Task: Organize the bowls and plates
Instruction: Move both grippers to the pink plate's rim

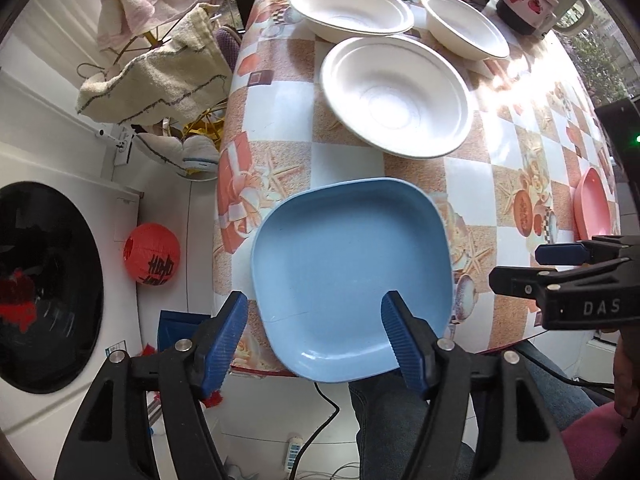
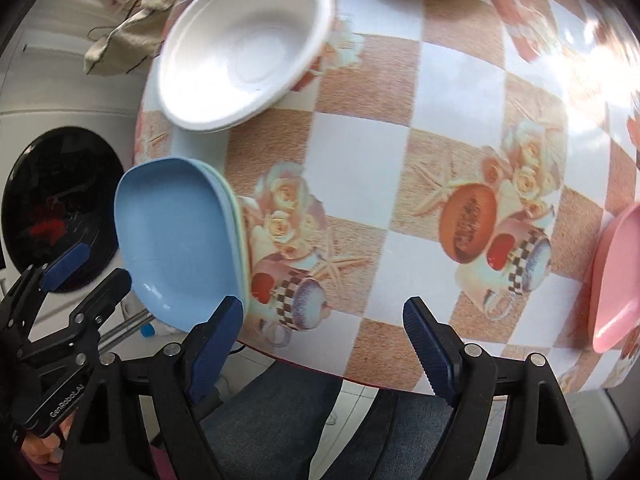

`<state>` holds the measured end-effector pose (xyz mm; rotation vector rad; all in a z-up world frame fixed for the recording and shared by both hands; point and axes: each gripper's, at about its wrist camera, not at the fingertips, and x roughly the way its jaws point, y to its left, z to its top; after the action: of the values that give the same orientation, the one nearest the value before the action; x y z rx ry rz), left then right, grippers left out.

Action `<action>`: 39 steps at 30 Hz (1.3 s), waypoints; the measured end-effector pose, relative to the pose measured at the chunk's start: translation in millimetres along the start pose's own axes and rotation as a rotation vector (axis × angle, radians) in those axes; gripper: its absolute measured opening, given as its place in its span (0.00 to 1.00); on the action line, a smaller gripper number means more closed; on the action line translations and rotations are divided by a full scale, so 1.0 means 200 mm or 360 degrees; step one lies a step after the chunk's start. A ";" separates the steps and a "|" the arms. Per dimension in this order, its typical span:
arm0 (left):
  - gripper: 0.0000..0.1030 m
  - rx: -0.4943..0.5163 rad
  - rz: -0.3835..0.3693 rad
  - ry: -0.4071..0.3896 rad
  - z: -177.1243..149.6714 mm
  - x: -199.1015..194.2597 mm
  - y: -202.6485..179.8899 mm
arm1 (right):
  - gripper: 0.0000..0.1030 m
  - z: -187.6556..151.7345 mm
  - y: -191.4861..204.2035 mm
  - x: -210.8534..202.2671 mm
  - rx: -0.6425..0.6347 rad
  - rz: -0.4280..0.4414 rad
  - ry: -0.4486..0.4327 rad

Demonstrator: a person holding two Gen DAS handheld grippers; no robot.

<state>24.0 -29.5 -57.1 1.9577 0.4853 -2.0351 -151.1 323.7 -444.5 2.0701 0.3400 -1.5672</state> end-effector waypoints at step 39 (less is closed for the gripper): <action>0.73 0.0363 -0.0339 0.0355 0.31 0.42 -1.62 | 0.81 -0.07 -2.08 -0.71 0.0183 -0.0371 -0.0242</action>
<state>-171.8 239.9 -123.5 2.3779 0.5518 -2.0857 -386.7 693.3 -412.0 2.0394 0.4585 -1.9103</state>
